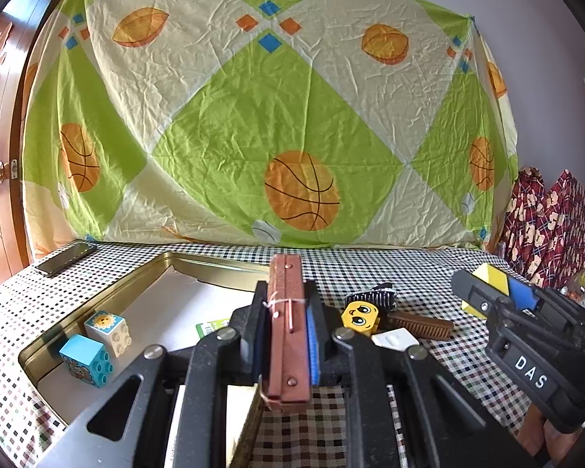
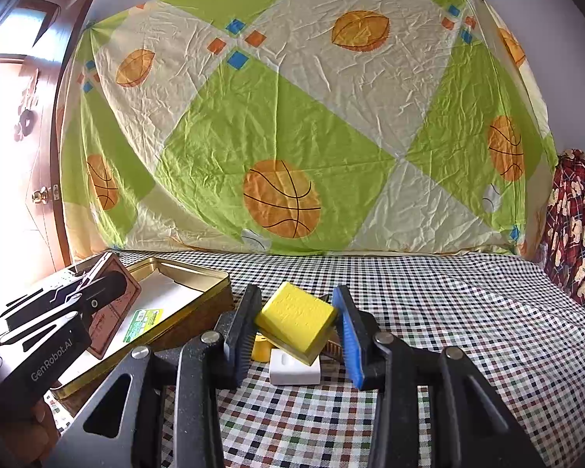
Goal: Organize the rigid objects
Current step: 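Carry the pink case toward the tin with the left tool while the right tool carries the yellow cube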
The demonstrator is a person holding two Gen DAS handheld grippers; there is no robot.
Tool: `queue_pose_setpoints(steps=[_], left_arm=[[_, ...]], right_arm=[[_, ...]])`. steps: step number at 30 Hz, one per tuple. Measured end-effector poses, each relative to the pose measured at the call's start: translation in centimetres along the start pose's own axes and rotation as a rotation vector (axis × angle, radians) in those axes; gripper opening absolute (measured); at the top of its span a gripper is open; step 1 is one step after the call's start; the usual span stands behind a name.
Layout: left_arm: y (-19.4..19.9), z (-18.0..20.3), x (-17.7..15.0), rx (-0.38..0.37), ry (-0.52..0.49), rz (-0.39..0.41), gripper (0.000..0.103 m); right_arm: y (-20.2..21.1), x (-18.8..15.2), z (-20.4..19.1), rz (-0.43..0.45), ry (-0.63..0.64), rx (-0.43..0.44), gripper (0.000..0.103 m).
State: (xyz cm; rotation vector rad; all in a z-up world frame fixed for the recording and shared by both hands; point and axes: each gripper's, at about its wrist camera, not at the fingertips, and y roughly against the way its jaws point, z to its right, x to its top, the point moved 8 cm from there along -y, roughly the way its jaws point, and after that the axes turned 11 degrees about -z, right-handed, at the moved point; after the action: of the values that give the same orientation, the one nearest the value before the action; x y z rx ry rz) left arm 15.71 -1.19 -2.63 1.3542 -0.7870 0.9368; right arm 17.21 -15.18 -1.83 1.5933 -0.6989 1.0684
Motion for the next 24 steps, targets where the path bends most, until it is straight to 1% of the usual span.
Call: queue_pose_setpoints(steps=[8,24], left_arm=[[0.4,-0.6,0.0,0.008,0.0,0.002,0.015],[0.7,-3.2,-0.1,0.018,0.042,-0.001,0.015]], right_arm=[[-0.2,0.1,-1.3,0.003,0.015,0.022,0.041],[-0.7,0.2,-4.2,0.004,0.052,0.061,0.041]])
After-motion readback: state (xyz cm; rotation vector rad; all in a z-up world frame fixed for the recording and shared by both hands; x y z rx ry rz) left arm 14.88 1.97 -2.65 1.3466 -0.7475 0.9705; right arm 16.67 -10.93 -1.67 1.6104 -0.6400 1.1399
